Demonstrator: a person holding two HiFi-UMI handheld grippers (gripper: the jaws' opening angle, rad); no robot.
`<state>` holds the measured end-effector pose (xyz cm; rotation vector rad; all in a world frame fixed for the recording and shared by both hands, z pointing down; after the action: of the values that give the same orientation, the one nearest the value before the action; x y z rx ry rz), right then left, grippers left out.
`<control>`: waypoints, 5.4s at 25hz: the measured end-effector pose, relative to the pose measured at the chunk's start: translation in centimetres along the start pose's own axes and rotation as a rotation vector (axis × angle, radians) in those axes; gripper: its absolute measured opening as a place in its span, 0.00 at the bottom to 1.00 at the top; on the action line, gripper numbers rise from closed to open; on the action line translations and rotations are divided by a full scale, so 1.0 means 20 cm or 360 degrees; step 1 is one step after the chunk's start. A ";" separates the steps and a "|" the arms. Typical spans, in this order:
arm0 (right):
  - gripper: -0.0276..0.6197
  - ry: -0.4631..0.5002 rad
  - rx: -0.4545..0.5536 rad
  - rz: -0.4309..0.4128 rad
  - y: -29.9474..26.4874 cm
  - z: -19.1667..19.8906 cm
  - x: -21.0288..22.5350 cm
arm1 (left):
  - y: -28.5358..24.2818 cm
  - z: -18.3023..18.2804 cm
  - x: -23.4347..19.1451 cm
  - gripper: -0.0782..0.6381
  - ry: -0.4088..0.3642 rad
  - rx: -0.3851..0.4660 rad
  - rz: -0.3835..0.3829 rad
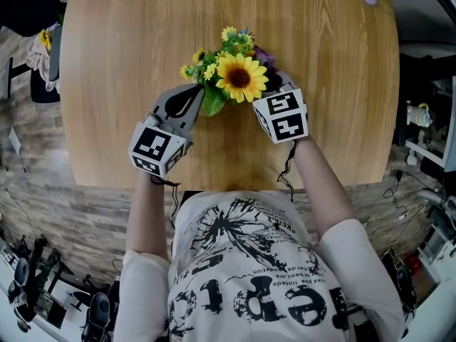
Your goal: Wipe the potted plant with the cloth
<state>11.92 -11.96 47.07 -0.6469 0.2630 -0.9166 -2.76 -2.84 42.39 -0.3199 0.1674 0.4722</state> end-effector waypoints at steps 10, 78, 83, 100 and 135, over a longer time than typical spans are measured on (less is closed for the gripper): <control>0.15 -0.0058 -0.0052 0.0050 0.09 0.07 -0.10 | 0.00 0.00 -0.01 0.11 -0.0079 -0.0029 0.0083; 0.15 -0.0130 -0.0294 0.0326 0.28 0.03 0.26 | -0.02 0.01 -0.01 0.11 -0.0121 0.0011 0.0436; 0.15 0.0147 -0.0213 0.0180 0.11 -0.20 0.41 | -0.02 0.00 0.01 0.11 -0.0099 0.0048 0.0303; 0.15 0.0855 -0.0060 -0.0618 -0.52 -0.70 0.06 | -0.03 -0.01 0.02 0.11 0.0003 0.0064 -0.0007; 0.15 0.1354 -0.0668 -0.1507 -0.24 -0.26 -0.17 | 0.03 -0.01 -0.08 0.11 0.0059 0.0129 0.0078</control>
<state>4.34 -13.50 45.86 -0.7392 0.9752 -2.0740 -4.36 -3.07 42.46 -0.2454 0.2301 0.5068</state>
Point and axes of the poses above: the fingertips, and each gripper's own axes: y backward along the fingers, x to its right, z out of its underside, the point moved 5 cm from there along y, backward along the fingers, and after that the axes turned 9 degrees about x, right-handed, at the moved point
